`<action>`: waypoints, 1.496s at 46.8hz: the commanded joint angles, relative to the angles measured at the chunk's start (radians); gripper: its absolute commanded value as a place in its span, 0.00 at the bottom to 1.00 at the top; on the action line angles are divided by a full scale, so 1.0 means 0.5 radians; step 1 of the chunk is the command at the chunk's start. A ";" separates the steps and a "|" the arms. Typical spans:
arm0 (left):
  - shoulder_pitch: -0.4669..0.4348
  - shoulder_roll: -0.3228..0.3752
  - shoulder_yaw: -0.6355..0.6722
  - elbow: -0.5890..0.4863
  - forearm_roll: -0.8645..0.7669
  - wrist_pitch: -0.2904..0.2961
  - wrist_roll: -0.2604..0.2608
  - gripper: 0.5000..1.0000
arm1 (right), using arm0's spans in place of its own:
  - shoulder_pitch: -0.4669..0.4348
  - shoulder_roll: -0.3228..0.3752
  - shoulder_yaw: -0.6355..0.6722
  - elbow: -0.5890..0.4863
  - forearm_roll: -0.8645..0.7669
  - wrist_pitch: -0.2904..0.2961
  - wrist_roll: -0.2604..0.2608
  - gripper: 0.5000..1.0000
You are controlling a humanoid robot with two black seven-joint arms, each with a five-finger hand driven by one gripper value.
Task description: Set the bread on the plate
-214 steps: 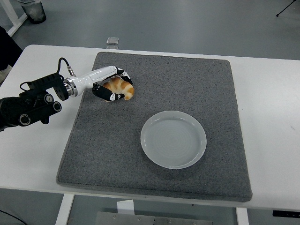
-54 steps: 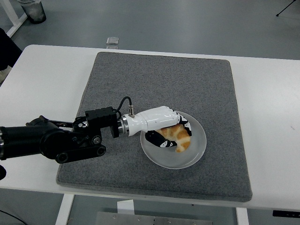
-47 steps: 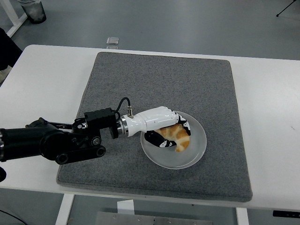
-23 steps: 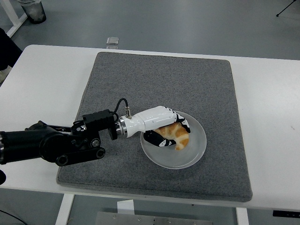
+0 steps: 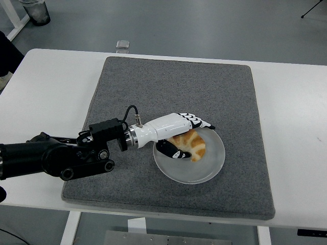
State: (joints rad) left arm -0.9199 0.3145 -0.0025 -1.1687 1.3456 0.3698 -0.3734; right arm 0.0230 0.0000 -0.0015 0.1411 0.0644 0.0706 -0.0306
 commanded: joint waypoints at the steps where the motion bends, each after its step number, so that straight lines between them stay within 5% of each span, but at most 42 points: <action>1: 0.002 0.000 -0.001 0.000 -0.007 0.000 -0.002 0.97 | 0.000 0.000 0.000 0.000 0.000 0.000 0.000 0.90; 28: 0.002 0.061 -0.139 -0.123 -0.197 -0.071 0.001 0.98 | 0.000 0.000 0.000 0.000 0.000 0.000 0.000 0.90; 48: -0.087 0.187 -0.734 -0.004 -1.114 -0.752 0.017 0.98 | 0.000 0.000 0.000 0.000 0.000 0.000 0.000 0.91; 70: -0.216 0.144 -0.909 0.720 -1.924 -1.028 0.026 0.98 | 0.000 0.000 0.000 0.000 0.000 0.000 0.000 0.90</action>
State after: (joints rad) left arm -1.0190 0.3940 -0.4586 -0.8600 0.4596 -0.1315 -0.3613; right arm 0.0229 0.0000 -0.0015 0.1411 0.0644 0.0707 -0.0306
